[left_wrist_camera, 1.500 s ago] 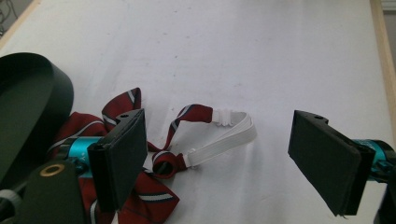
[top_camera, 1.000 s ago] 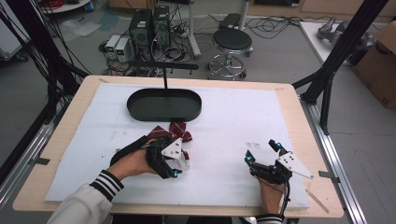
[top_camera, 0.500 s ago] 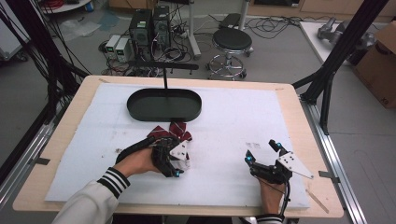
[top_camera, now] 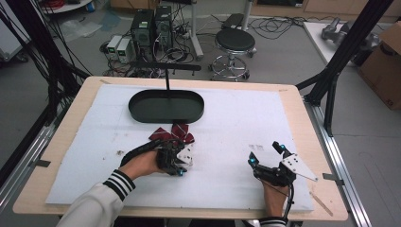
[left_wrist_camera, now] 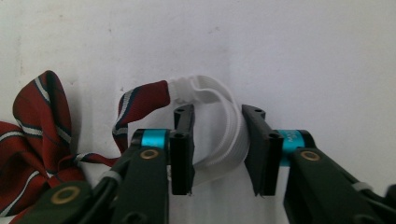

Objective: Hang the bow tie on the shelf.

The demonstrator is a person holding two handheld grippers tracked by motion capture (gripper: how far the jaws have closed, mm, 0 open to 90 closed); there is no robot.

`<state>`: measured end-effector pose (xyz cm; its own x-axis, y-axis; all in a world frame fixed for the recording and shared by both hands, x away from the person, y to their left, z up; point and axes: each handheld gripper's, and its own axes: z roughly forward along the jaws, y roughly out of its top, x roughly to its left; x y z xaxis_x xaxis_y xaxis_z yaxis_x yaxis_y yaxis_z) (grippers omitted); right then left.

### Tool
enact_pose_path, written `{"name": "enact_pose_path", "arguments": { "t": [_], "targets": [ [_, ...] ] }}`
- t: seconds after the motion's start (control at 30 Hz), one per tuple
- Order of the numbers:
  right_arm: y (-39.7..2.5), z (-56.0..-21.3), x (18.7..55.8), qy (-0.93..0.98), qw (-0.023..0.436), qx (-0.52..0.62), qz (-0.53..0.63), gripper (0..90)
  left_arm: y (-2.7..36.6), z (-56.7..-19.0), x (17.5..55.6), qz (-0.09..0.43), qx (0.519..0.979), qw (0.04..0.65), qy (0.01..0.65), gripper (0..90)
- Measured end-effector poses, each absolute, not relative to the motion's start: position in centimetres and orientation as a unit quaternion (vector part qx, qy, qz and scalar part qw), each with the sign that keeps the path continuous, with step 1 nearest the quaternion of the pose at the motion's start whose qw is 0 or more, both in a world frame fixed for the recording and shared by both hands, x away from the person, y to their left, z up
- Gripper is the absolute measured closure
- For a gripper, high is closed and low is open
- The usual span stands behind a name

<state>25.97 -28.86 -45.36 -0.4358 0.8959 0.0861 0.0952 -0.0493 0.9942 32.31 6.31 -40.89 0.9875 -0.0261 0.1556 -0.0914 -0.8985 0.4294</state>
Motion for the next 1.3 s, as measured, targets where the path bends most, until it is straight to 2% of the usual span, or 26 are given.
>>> {"name": "enact_pose_path", "arguments": {
  "t": [0.13,0.3,0.73,1.3],
  "targets": [
    [-28.9,-45.4,26.0,0.602,0.336,0.411,0.596,1.0,6.5,-40.9,32.4,0.072,0.971,0.227,-0.01,80.4],
    [-28.9,-45.4,26.0,0.602,0.336,0.411,0.596,1.0,7.0,-40.6,32.6,0.072,0.967,0.242,0.019,85.9],
    [-28.8,-45.4,26.0,0.603,0.34,0.407,0.595,1.0,8.6,-39.3,32.7,0.085,0.95,0.294,0.062,87.2],
    [-28.8,-45.4,26.0,0.605,0.34,0.407,0.593,1.0,11.3,-34.8,33.2,0.127,0.905,0.392,0.105,87.3]
  ]
}}
